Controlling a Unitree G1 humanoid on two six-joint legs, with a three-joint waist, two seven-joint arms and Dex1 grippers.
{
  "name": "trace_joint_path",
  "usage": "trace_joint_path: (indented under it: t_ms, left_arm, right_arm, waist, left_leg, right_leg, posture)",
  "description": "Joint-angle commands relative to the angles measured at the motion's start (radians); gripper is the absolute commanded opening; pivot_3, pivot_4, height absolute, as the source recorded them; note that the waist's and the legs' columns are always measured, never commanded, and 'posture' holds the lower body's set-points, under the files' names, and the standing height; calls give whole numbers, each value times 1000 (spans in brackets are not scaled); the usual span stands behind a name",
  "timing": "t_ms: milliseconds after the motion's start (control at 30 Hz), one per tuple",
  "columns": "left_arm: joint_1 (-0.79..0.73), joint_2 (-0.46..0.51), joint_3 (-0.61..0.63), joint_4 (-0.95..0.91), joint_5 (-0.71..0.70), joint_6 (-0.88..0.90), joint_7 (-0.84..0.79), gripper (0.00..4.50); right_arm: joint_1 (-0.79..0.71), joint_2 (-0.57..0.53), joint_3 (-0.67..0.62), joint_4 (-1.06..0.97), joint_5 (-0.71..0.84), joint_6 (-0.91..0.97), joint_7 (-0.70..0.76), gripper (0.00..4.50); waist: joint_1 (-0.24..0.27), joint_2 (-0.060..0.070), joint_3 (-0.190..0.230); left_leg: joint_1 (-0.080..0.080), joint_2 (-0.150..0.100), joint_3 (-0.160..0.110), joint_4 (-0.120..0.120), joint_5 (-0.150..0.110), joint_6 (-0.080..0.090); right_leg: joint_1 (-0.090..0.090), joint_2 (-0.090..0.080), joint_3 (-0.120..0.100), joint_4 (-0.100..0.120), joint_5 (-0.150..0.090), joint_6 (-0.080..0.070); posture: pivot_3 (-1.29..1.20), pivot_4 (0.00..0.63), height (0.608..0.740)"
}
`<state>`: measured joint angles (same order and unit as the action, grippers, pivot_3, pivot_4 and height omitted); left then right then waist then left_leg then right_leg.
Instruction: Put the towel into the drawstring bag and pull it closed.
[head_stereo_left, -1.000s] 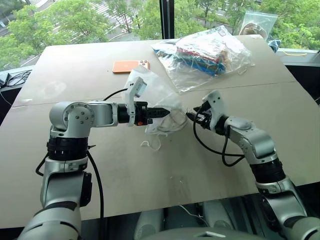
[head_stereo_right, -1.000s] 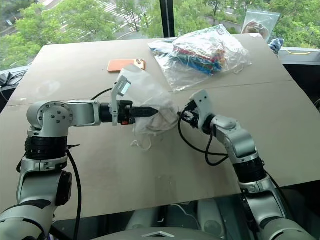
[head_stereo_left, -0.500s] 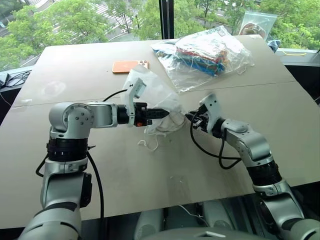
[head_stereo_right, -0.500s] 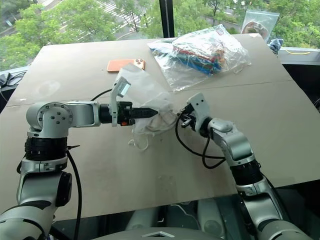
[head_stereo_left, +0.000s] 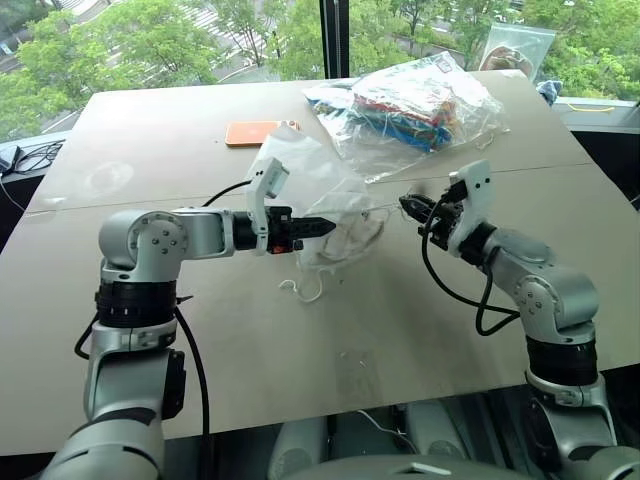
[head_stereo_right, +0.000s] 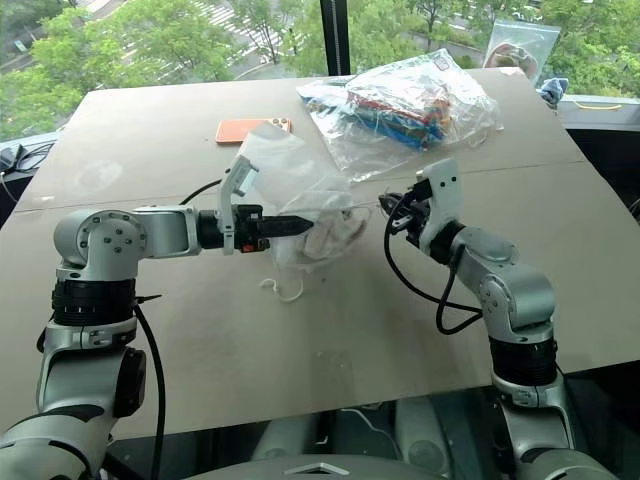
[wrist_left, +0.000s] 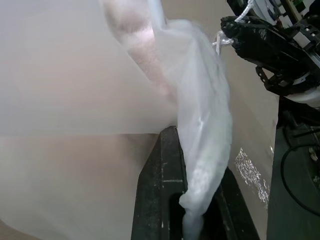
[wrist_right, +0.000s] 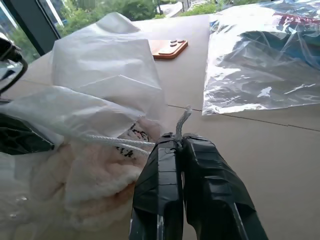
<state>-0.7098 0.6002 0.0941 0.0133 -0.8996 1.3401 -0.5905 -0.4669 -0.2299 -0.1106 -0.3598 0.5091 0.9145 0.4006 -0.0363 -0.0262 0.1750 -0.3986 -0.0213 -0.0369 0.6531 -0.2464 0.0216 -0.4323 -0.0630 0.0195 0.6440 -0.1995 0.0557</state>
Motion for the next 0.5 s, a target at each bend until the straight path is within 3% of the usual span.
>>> trace_joint_path:
  t_ms: [33,200,300,433,467,500]
  left_arm:
    - [-26,2,6,5,26,-34,-24,0]
    - [-22,-15,9,5,65,-129,-55,0]
    - [-11,-10,10,-28,68,-243,-170,0]
    - [19,14,99,-50,-53,-175,-237,0]
    - [43,34,108,-54,-67,-162,-259,528]
    - [81,69,106,-58,-61,-158,-285,730]
  right_arm:
    - [-17,-5,-52,-69,56,21,-31,54]
    - [-52,33,-147,-95,178,76,-104,54]
    - [-56,47,-168,-107,247,104,-130,54]
    - [-38,36,-147,-124,292,133,-147,54]
    - [-35,36,-144,-125,300,136,-152,0]
    - [-34,36,-141,-127,307,137,-157,0]
  waist:
    - [0,0,0]
    - [1,0,0]
    - [2,0,0]
    - [-5,0,0]
    - [-6,0,0]
    - [-9,0,0]
  left_leg:
    - [0,0,0,0,0,0]
    - [0,0,0,0,0,0]
    - [0,0,0,0,0,0]
    - [0,1,1,0,0,0]
    - [0,1,1,0,0,0]
    - [0,1,1,0,0,0]
  right_leg:
    - [0,0,0,0,0,0]
    - [0,0,0,0,0,0]
    - [0,0,0,0,0,0]
    - [0,0,0,0,0,0]
    - [0,0,0,0,0,0]
    - [0,0,0,0,0,0]
  posture:
    - [0,150,740]
    - [0,150,740]
    - [0,150,740]
    - [0,150,740]
    - [0,150,740]
    - [0,150,740]
